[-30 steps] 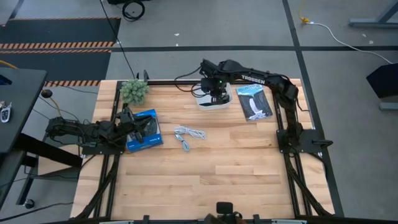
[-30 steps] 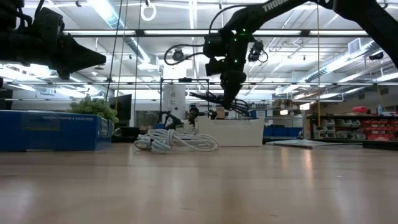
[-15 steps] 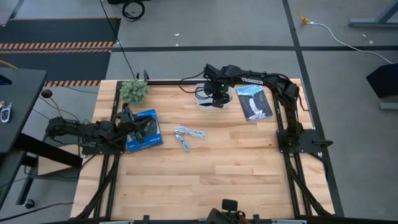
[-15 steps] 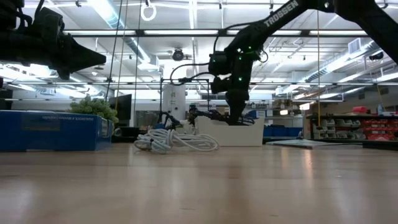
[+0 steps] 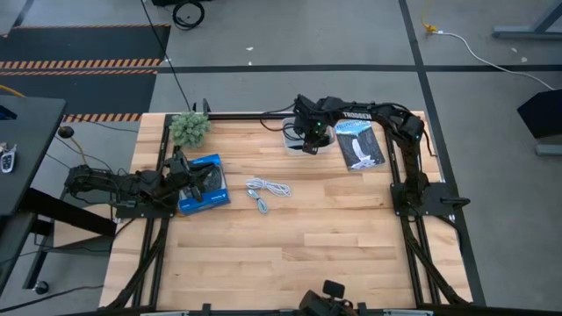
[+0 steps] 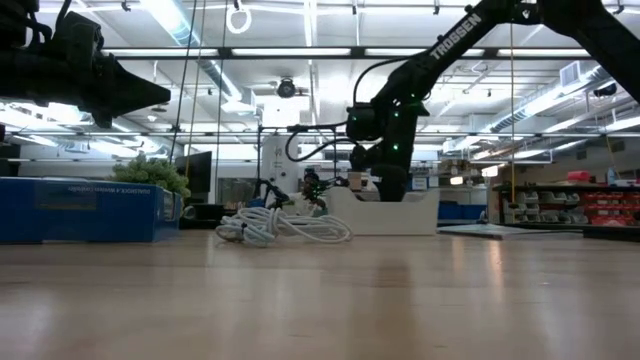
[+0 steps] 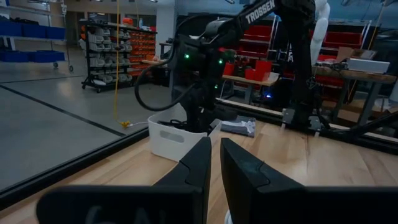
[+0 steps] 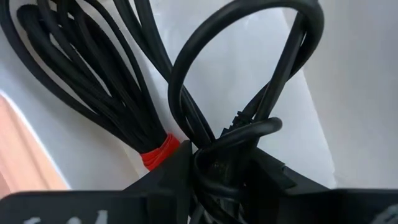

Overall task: Pick and place USB-C Cables
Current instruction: Put the black USB cable into the white bin

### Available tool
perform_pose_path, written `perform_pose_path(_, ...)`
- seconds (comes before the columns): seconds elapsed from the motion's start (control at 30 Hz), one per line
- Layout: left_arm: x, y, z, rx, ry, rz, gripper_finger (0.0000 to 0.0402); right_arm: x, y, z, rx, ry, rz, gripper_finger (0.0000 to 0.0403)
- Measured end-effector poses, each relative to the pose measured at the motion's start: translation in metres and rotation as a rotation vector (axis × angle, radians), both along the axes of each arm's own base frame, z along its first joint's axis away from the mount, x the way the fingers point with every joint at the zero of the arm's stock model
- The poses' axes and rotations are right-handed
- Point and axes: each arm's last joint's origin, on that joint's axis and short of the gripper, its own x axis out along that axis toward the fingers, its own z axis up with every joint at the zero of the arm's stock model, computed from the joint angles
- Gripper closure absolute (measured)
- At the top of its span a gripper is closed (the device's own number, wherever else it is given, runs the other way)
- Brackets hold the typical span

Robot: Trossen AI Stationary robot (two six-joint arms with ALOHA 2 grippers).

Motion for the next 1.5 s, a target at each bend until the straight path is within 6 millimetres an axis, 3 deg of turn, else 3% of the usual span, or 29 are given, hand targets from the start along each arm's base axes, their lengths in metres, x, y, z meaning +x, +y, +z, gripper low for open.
perform_pose_path(0.9, 0.000, 0.000, 0.000, 0.000, 0.000, 0.000, 0.0358, 0.001, -0.004, -0.001, -0.016, -0.036, -0.018, 0.0281)
perform_pose_path(1.27, 0.000, 0.000, 0.000, 0.000, 0.000, 0.000, 0.0358, 0.003, 0.001, 0.001, -0.014, -0.009, -0.051, 0.0217)
perform_pose_path(1.5, 0.000, 0.000, 0.000, 0.000, 0.000, 0.000, 0.0358, 0.008, -0.002, 0.026, -0.014, -0.010, -0.049, 0.0187)
